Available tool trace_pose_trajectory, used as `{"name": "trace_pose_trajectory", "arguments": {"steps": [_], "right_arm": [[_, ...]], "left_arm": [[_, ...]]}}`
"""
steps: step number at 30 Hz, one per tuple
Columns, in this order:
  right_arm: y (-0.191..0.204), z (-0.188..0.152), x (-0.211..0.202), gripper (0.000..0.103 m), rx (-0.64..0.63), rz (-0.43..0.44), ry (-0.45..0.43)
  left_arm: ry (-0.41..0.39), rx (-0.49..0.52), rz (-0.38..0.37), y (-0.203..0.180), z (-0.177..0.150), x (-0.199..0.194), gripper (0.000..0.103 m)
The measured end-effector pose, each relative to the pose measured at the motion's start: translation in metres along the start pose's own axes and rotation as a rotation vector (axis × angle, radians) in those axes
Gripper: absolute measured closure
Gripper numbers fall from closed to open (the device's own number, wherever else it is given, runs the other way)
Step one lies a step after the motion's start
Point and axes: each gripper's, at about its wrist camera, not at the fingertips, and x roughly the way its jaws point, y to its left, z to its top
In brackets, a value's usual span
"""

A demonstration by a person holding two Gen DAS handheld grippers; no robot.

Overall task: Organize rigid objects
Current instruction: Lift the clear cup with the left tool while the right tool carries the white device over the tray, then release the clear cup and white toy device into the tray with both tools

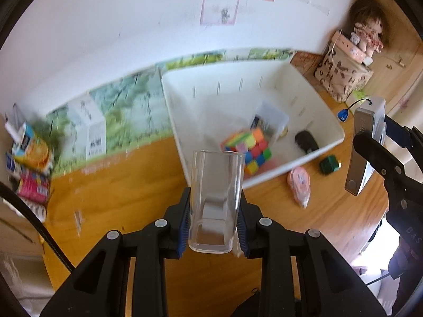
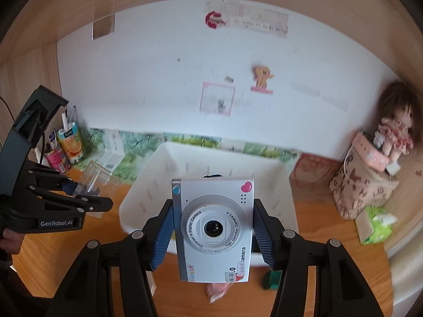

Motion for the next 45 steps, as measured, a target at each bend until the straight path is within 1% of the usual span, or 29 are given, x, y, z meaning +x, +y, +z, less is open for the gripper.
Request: {"name": "trace_pose_trajectory", "arguments": {"steps": [5, 11, 13, 15, 18, 20, 26, 28, 32, 34, 35, 36, 37, 38, 39, 40, 42, 45], "right_arm": [[-0.011, 0.016, 0.015, 0.046, -0.019, -0.031, -0.042], [-0.028, 0.024, 0.040, 0.046, -0.038, -0.034, -0.071], [-0.035, 0.025, 0.053, 0.046, -0.038, -0.014, -0.069], [-0.041, 0.024, 0.065, 0.046, -0.043, 0.007, -0.070], [-0.049, 0.022, 0.082, 0.046, -0.064, 0.031, -0.069], [-0.055, 0.021, 0.094, 0.046, -0.063, 0.063, -0.054], [-0.065, 0.015, 0.124, 0.046, -0.104, 0.152, -0.004], [-0.067, 0.014, 0.130, 0.046, -0.113, 0.180, 0.001], [-0.068, 0.011, 0.137, 0.046, -0.127, 0.248, -0.003], [-0.067, 0.011, 0.138, 0.046, -0.133, 0.285, -0.006], [-0.067, 0.011, 0.138, 0.046, -0.150, 0.303, -0.041], [-0.066, 0.010, 0.139, 0.046, -0.153, 0.316, -0.041], [-0.064, 0.010, 0.139, 0.046, -0.156, 0.324, -0.041], [-0.063, 0.009, 0.138, 0.045, -0.158, 0.332, -0.042], [-0.063, 0.009, 0.137, 0.043, -0.158, 0.336, -0.043], [-0.063, 0.009, 0.136, 0.038, -0.156, 0.341, -0.045], [-0.062, 0.010, 0.132, 0.032, -0.150, 0.351, -0.054], [-0.060, 0.011, 0.124, 0.028, -0.146, 0.349, -0.072]], "left_arm": [[-0.037, -0.013, -0.004, -0.001, 0.026, 0.005, 0.071], [-0.084, -0.066, 0.007, 0.001, 0.053, 0.016, 0.071], [-0.100, -0.083, 0.016, 0.002, 0.060, 0.021, 0.071], [-0.111, -0.101, 0.010, 0.001, 0.066, 0.026, 0.071], [-0.166, -0.114, 0.019, -0.001, 0.073, 0.031, 0.071], [-0.193, -0.124, 0.029, -0.002, 0.077, 0.037, 0.071], [-0.232, -0.211, 0.045, -0.004, 0.081, 0.051, 0.070], [-0.239, -0.237, 0.055, -0.005, 0.081, 0.053, 0.070], [-0.223, -0.285, 0.094, -0.007, 0.082, 0.059, 0.070], [-0.207, -0.311, 0.113, -0.007, 0.081, 0.060, 0.067], [-0.205, -0.322, 0.122, -0.007, 0.080, 0.060, 0.060], [-0.205, -0.336, 0.133, -0.007, 0.080, 0.058, 0.051], [-0.210, -0.345, 0.145, -0.007, 0.079, 0.056, 0.045], [-0.214, -0.351, 0.154, -0.007, 0.078, 0.053, 0.034], [-0.221, -0.358, 0.169, -0.007, 0.078, 0.050, 0.028], [-0.223, -0.362, 0.179, -0.006, 0.077, 0.048, 0.027], [-0.218, -0.368, 0.188, -0.005, 0.077, 0.043, 0.026], [-0.225, -0.373, 0.193, -0.003, 0.075, 0.036, 0.025]]}}
